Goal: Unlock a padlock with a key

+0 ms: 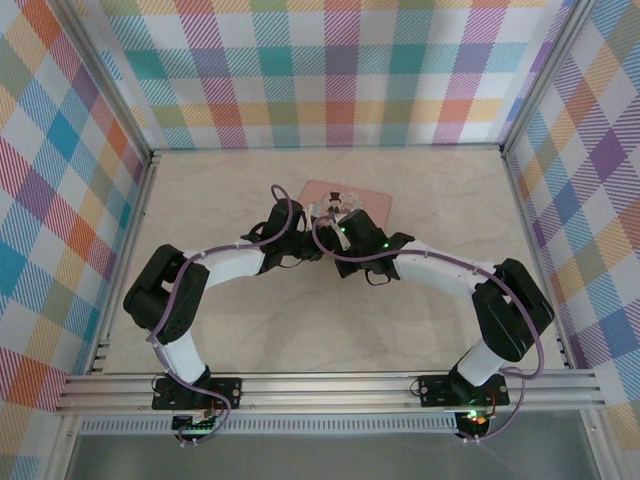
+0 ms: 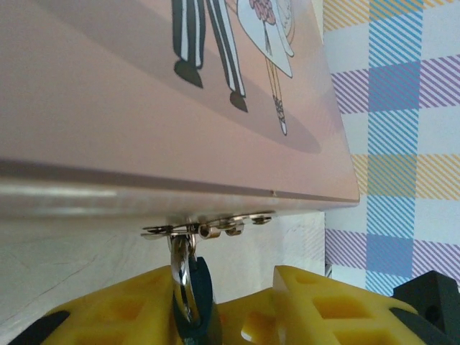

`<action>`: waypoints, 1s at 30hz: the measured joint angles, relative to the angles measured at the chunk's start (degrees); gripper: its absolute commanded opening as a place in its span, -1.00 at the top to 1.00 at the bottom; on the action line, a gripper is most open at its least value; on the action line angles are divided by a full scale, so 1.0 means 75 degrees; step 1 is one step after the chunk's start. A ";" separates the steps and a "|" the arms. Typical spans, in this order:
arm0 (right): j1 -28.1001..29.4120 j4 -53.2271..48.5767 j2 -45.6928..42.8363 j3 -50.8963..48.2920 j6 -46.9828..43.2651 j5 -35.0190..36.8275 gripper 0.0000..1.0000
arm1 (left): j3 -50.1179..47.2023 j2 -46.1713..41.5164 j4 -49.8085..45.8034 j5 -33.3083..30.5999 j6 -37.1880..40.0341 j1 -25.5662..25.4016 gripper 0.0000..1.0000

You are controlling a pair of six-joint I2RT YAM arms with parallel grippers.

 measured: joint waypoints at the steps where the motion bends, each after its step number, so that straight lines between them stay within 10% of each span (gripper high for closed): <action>1: 0.0000 0.0117 0.0000 -0.0102 0.0029 -0.0093 1.00 | -0.0058 -0.0009 -0.0003 -0.0017 0.0000 0.0000 0.20; 30: -0.0111 0.1288 0.0717 -0.0711 0.0189 -0.1072 1.00 | -0.1078 -0.1221 -0.0775 -0.1172 0.0361 0.0618 0.14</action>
